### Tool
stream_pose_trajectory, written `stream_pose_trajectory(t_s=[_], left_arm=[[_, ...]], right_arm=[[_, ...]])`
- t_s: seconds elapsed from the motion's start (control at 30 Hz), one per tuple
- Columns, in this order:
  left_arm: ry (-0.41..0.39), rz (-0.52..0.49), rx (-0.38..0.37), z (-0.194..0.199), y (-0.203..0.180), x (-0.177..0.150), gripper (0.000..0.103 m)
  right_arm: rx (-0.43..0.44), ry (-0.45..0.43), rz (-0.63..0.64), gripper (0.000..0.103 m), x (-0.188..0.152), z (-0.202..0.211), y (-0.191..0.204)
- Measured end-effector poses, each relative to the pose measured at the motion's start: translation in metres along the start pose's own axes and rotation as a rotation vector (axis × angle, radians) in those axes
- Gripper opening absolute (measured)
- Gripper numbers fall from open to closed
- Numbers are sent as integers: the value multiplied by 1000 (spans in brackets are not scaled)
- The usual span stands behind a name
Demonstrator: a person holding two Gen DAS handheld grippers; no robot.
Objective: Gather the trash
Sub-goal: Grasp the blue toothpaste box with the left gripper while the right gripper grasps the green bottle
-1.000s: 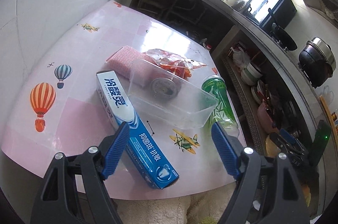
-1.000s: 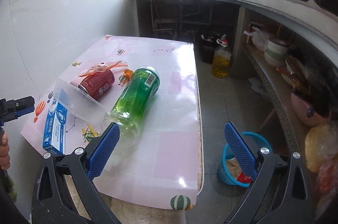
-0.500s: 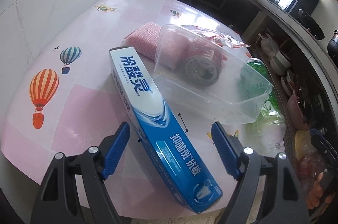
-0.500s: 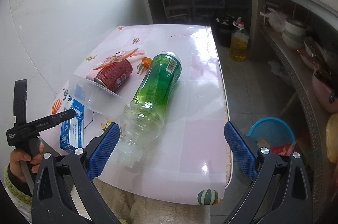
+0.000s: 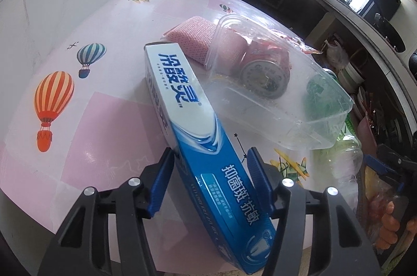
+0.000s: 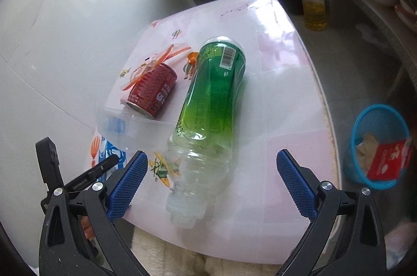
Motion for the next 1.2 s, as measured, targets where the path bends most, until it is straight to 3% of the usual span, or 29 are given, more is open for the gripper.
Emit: stream_pose_trajectory(t_s=[0.17, 0.43, 0.57, 0.9, 1.07, 1.2], left_arm=[[-10, -4, 45, 13, 10, -5, 54], [-9, 22, 94, 24, 28, -3, 54], [-9, 22, 93, 21, 29, -2, 54], [-2, 7, 111, 17, 24, 2, 54], [-6, -25, 160, 8, 25, 12, 54], [-4, -22, 177, 2, 29, 16, 46]], right_arm=[[16, 77, -41, 91, 6, -31, 6], [6, 126, -5, 82, 4, -49, 15], [38, 156, -17, 67, -1, -51, 17], [-14, 140, -59, 67, -20, -29, -13], [-48, 141, -52, 67, -32, -18, -24], [-60, 137, -40, 68, -33, -15, -24]])
Point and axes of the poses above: each gripper's, at about its wrist camera, not at the fingertips, and z roughly against the way its jaws point, y to its left, x to its top, the point moved 8 cm from there along -z, roughly the way its jaws point, and after that the axes turned 12 degrees about -x, right-handed, at the moved point
